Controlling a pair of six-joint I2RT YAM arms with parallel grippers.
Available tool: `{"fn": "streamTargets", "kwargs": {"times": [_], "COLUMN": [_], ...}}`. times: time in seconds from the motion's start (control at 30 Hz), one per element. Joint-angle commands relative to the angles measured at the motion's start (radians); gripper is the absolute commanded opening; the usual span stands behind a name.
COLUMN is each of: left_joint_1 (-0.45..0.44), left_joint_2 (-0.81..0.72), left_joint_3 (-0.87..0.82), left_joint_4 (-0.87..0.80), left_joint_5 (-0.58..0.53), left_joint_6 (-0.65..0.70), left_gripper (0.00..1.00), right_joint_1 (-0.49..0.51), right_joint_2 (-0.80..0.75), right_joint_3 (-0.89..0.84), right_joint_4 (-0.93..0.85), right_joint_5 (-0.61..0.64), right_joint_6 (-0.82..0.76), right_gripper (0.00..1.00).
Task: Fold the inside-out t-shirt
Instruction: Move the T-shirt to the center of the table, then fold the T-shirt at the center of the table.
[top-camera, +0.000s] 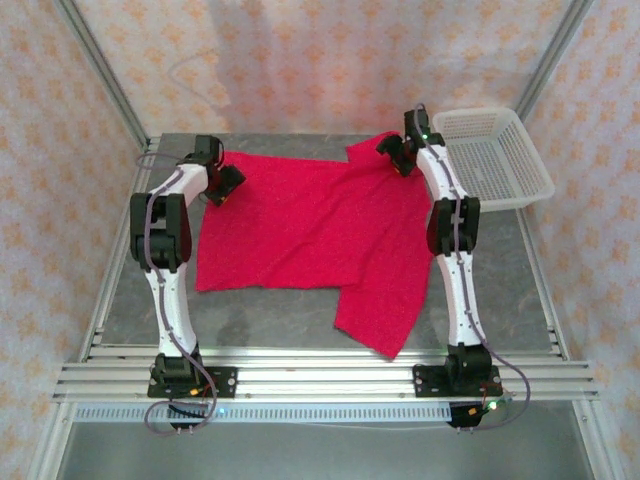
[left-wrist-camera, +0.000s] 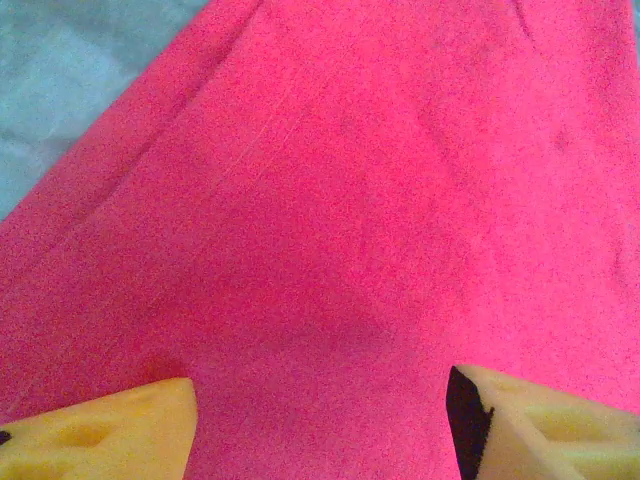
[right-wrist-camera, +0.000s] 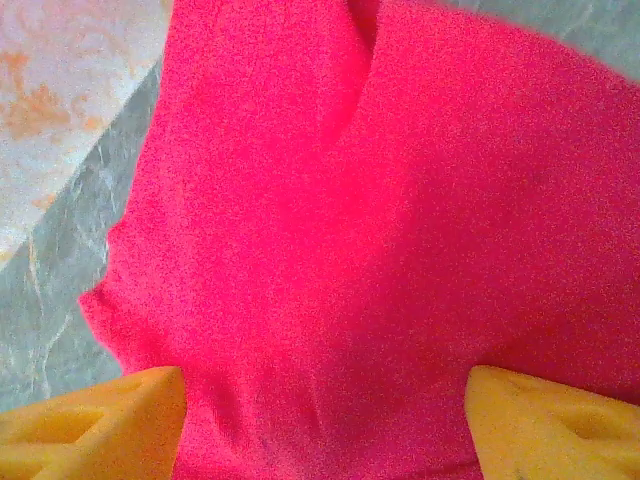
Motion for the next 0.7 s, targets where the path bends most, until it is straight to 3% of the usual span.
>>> {"fn": "streamTargets", "kwargs": {"times": [0.0,0.17,0.4,0.53,0.67], "left_joint_1": [0.0,-0.004,0.03,0.062,0.094], "left_joint_2": [-0.208,-0.514,-0.878,-0.966,-0.981], "left_joint_3": [-0.066,-0.264,-0.632,-0.8,-0.909], "left_joint_4": [-0.056,-0.142,-0.261,-0.266,-0.234], "left_joint_5": [-0.045,-0.112,-0.146,-0.137,-0.109], "left_joint_6": [0.035,0.052,-0.012,0.001,0.001], "left_gripper": [0.69,0.68,0.65,0.63,0.6], "right_joint_1": [0.008,0.045,0.199,0.292,0.346], "right_joint_2": [-0.188,-0.49,-1.051,-1.333,-1.576], "right_joint_3": [-0.062,-0.313,-1.149,-1.503,-1.726], "right_joint_4": [-0.052,-0.159,0.014,0.034,0.01], "right_joint_5": [-0.055,0.071,0.246,0.362,0.395], "right_joint_6": [-0.072,-0.134,-0.108,-0.044,0.025], "right_gripper": [0.75,0.75,0.74,0.72,0.7]}}
